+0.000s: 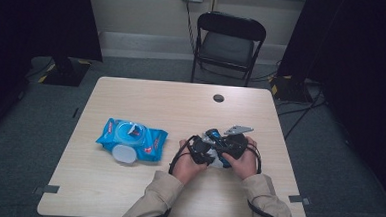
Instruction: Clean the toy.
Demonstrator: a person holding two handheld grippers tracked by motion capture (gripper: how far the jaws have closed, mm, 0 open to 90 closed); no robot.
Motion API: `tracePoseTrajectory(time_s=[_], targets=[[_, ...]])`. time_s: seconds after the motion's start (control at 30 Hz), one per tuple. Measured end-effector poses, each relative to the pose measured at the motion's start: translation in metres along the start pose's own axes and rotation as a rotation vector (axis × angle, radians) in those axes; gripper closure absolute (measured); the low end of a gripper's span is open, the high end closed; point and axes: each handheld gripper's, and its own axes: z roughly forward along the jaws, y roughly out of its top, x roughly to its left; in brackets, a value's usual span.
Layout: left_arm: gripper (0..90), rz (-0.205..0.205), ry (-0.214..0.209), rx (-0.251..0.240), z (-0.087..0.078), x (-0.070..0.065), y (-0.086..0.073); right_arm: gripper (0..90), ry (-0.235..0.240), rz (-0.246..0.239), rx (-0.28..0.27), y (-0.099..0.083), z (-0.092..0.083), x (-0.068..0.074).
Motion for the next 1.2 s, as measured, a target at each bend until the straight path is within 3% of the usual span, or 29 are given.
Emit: tracePoseTrajectory(time_s=[0.3, 0.63, 0.73, 0.93, 1.03, 1.2], targets=[[82.5, 0.018, -0.01, -0.002, 0.002, -0.015, -0.002, 41.9, -0.004, 0.001, 0.001, 0.0, 0.0, 0.0], [82.6, 0.027, -0.086, -0.007, 0.003, -0.029, -0.006, 41.9, -0.002, 0.002, -0.009, -0.001, 0.0, 0.0], [82.6, 0.032, -0.086, -0.012, 0.001, -0.03, -0.006, 41.9, -0.001, 0.004, -0.016, -0.002, 0.0, 0.0], [82.6, 0.033, -0.069, -0.013, -0.014, -0.02, -0.008, 41.9, 0.001, 0.007, -0.023, -0.003, 0.0, 0.0], [82.5, 0.027, -0.03, -0.024, -0.028, -0.005, -0.008, 42.0, 0.003, 0.007, -0.031, -0.004, 0.0, -0.001], [82.5, -0.002, 0.009, -0.039, -0.036, 0.011, -0.008, 42.0, 0.004, 0.014, -0.04, -0.006, -0.001, -0.001]])
